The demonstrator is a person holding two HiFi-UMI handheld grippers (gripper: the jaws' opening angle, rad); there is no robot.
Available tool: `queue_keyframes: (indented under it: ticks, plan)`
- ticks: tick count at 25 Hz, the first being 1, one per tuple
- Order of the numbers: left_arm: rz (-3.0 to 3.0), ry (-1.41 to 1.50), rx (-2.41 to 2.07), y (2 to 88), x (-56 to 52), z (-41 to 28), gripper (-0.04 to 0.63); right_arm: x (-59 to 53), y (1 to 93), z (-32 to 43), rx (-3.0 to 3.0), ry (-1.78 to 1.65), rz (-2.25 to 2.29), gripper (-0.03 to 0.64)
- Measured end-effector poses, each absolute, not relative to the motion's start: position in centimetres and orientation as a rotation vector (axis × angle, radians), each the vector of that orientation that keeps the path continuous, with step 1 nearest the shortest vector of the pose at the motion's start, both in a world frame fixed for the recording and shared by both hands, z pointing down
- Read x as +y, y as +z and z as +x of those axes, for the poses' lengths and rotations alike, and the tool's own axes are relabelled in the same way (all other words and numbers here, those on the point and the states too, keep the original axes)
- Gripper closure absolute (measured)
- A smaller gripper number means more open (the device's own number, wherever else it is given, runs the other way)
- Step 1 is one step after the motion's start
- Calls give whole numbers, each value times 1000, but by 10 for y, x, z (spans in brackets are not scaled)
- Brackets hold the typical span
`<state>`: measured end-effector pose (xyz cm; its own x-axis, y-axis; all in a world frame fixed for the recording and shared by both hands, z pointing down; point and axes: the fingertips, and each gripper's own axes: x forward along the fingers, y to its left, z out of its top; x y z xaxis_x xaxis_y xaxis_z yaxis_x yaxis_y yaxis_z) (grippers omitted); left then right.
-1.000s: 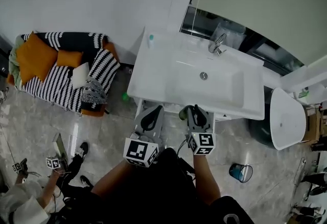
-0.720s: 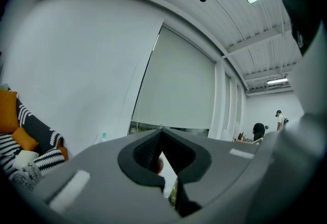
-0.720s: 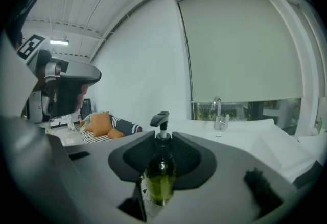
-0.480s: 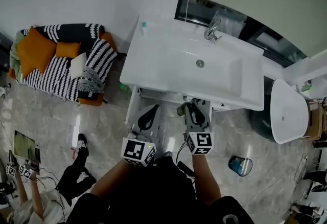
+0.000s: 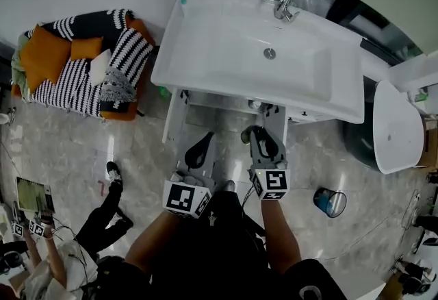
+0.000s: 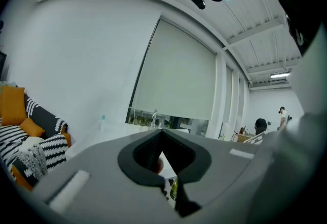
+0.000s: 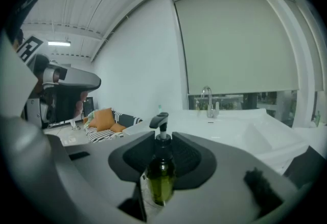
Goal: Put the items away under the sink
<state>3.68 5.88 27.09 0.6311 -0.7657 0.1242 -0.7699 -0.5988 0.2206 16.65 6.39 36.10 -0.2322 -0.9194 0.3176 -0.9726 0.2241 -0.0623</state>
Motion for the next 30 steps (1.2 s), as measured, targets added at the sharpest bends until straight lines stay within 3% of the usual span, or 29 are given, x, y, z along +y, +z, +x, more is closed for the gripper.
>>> queue_keyframes:
  ticks: [30]
  plan:
    - [2616, 1, -1195, 510, 12, 52, 588, 22, 599, 185, -2263, 367, 1909, 503]
